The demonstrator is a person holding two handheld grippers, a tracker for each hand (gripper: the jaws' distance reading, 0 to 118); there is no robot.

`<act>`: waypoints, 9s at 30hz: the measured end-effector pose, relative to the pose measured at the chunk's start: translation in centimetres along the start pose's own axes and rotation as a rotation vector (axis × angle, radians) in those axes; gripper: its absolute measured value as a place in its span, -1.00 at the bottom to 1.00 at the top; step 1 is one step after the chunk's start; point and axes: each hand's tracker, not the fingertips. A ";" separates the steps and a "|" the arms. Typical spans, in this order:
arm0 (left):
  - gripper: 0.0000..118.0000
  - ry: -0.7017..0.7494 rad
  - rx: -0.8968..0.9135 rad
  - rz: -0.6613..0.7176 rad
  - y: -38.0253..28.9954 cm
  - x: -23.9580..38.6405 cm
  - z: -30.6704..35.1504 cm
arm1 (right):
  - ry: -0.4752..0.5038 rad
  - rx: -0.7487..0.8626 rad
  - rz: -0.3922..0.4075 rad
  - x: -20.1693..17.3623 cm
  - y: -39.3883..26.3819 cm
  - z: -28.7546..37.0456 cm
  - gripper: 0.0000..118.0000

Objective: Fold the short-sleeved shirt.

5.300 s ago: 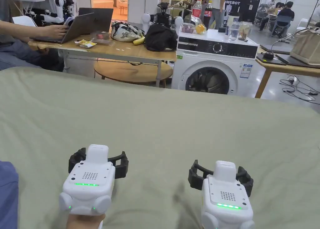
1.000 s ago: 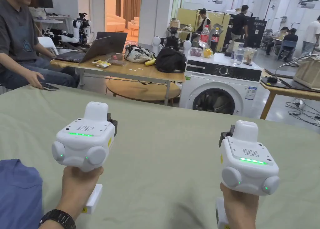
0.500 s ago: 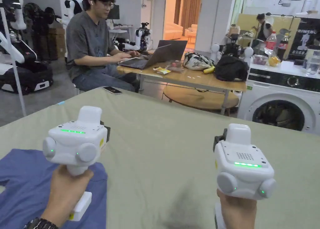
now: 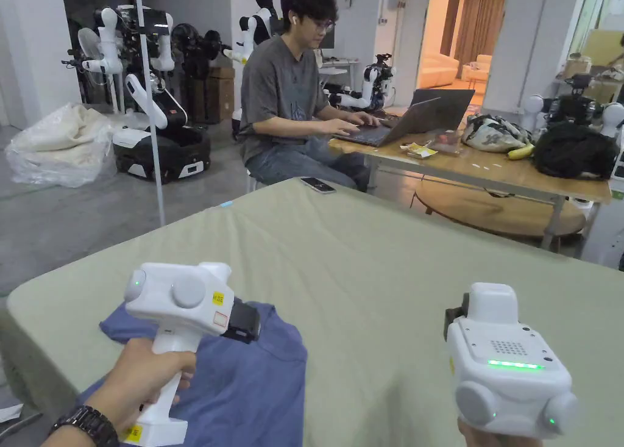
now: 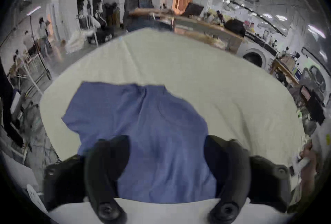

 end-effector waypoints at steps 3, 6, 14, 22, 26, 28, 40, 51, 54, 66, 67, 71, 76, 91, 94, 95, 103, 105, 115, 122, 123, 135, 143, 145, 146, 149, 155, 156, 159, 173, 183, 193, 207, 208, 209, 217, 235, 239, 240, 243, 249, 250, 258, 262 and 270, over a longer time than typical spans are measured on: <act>0.49 0.050 -0.071 -0.050 -0.7 0.0 -2.2 | 0.000 -0.022 0.008 0.4 0.3 0.4 -1.00; 0.48 0.049 -0.177 -0.001 -2.1 -0.7 -5.1 | -0.007 -0.038 0.016 0.8 -0.1 0.4 -1.00; 0.34 0.117 -0.176 -0.061 -6.1 1.2 -7.3 | -0.023 -0.069 0.032 1.9 -0.8 0.9 -1.00; -0.97 0.086 -0.067 -0.064 -6.8 1.3 -5.9 | -0.032 -0.085 0.026 3.3 -1.8 -0.2 -1.00; -0.97 0.051 0.068 -0.034 -5.4 1.1 -3.2 | -0.044 -0.068 0.019 4.4 -1.3 0.1 -1.00; -0.97 0.025 0.142 -0.008 -3.8 1.5 -1.4 | -0.051 -0.053 0.014 5.0 -0.8 1.0 -1.00; -0.97 -0.204 0.383 -0.135 5.9 13.6 7.3 | -0.163 -0.007 0.002 11.7 0.6 4.2 -1.00; -0.97 -0.571 0.395 -0.366 7.7 35.6 9.1 | -0.418 0.046 -0.049 23.3 1.8 11.8 -1.00; -0.97 -0.702 0.372 -0.445 5.9 42.2 9.0 | -0.505 0.062 -0.092 26.8 1.9 14.9 -1.00; -0.97 -0.847 0.018 -0.681 -11.1 55.1 1.3 | -0.693 -0.004 -0.198 35.6 -1.9 22.4 -1.00; -0.97 -0.848 -0.014 -0.685 -12.7 55.0 0.5 | -0.694 -0.013 -0.206 35.7 -2.4 22.5 -1.00; -0.97 -0.847 -0.052 -0.678 -16.6 53.7 -0.7 | -0.689 -0.055 -0.211 35.6 -4.0 22.0 -1.00; -0.17 -0.874 -0.066 -0.625 -17.1 51.2 0.0 | -0.645 -0.075 -0.201 34.2 -4.4 20.8 -1.00; -1.00 -0.421 0.358 -0.401 -8.6 35.2 2.4 | -0.489 -0.035 -0.138 27.8 -3.0 16.2 -1.00; -1.00 -0.349 0.314 -0.344 -5.9 31.8 1.2 | -0.466 -0.054 -0.137 27.1 -3.0 15.0 -1.00; -1.00 -0.318 0.300 -0.326 -4.9 30.7 0.7 | -0.460 -0.061 -0.142 26.9 -3.0 14.7 -1.00; -1.00 -0.292 -0.056 -0.203 1.6 25.8 -8.3 | -0.424 -0.096 -0.149 26.8 -3.0 12.9 -1.00; -0.77 -0.288 -0.116 -0.172 2.2 25.8 -10.4 | -0.429 -0.102 -0.138 26.8 -3.1 12.8 -1.00; 0.11 -0.206 -0.306 -0.266 1.9 29.5 -16.9 | -0.479 -0.146 -0.114 29.6 -4.0 13.4 -1.00; -0.87 -0.149 -0.213 -0.371 0.8 31.2 -16.6 | -0.526 -0.181 -0.096 32.0 -4.9 14.3 -1.00; -1.00 -0.154 -0.213 -0.367 0.9 31.1 -16.6 | -0.530 -0.194 -0.102 32.4 -4.9 14.2 -1.00; -1.00 -0.281 -0.033 -0.320 1.2 28.8 -10.4 | -0.354 -0.572 -0.223 39.1 -6.4 5.3 0.11; -1.00 -0.283 -0.014 -0.315 0.6 27.9 -9.1 | -0.279 -0.874 -0.173 39.4 -11.5 0.3 0.09; -1.00 -0.283 -0.023 -0.305 0.3 27.7 -9.2 | -0.246 -0.909 -0.196 39.1 -12.4 0.0 -0.29; -1.00 -0.281 -0.027 -0.302 0.2 27.6 -9.3 | -0.233 -0.878 -0.239 39.0 -12.6 0.2 -0.34; -1.00 -0.280 -0.033 -0.298 -0.1 27.5 -9.6 | -0.275 -0.832 -0.229 38.7 -12.6 1.0 -1.00; -1.00 -0.289 -0.011 -0.288 0.2 27.1 -9.0 | -0.331 -0.670 -0.194 39.5 -9.9 4.0 -1.00; -1.00 -0.288 -0.003 -0.288 0.4 27.2 -8.5 | -0.338 -0.624 -0.199 39.8 -8.9 4.9 -1.00; -1.00 -0.296 0.034 -0.277 1.6 26.9 -7.2 | -0.368 -0.517 -0.194 40.8 -5.9 7.3 -1.00; -1.00 -0.300 0.279 -0.236 12.4 26.4 2.8 | -0.489 -0.258 -0.210 44.9 6.5 13.3 -1.00; -1.00 -0.275 0.393 -0.244 21.3 27.4 9.0 | -0.515 -0.138 -0.173 43.9 16.1 12.3 -1.00; -1.00 -0.222 0.511 -0.255 30.8 28.6 13.3 | -0.550 -0.030 -0.119 44.4 27.0 8.3 -1.00; -1.00 -0.169 0.647 -0.256 38.5 30.1 16.0 | -0.585 0.126 -0.045 44.8 34.3 5.4 -1.00; -1.00 -0.170 0.647 -0.253 38.0 30.0 15.8 | -0.585 0.124 -0.038 44.7 33.8 5.4 -1.00; -1.00 -0.169 0.643 -0.255 37.7 29.9 15.4 | -0.584 0.125 -0.034 44.6 33.1 5.4 -1.00; -1.00 -0.181 0.543 -0.256 30.8 27.8 8.7 | -0.566 0.019 -0.016 43.2 24.5 5.6 -1.00; -1.00 -0.229 0.335 -0.290 5.7 21.1 6.3 | -0.559 -0.238 -0.042 37.1 5.0 19.4 -1.00; -1.00 -0.243 0.269 -0.292 0.1 19.2 5.5 | -0.545 -0.298 -0.067 35.9 -0.7 22.1 -1.00; -1.00 -0.245 0.252 -0.279 -1.1 18.7 5.0 | -0.536 -0.328 -0.074 35.7 -2.3 22.6 -1.00; -1.00 -0.241 0.154 -0.292 -4.8 17.5 3.0 | -0.522 -0.420 -0.059 34.7 -6.8 23.9 -1.00; -1.00 -0.218 0.027 -0.316 -10.2 15.9 -0.6 | -0.501 -0.547 -0.095 34.1 -13.4 25.3 -1.00; -1.00 -0.211 0.007 -0.321 -10.6 15.8 -1.2 | -0.499 -0.574 -0.104 34.2 -14.2 25.1 -1.00; -1.00 -0.167 -0.086 -0.354 -11.6 16.0 -5.9 | -0.476 -0.699 -0.101 34.3 -17.4 23.3 -1.00; -0.98 -0.147 -0.098 -0.355 -10.6 16.7 -5.9 | -0.490 -0.753 -0.065 33.7 -17.2 22.4 -0.89; -0.28 -0.179 0.157 -0.309 -8.8 19.2 -1.9 | -0.560 -0.517 -0.091 31.9 -11.7 21.6 0.08</act>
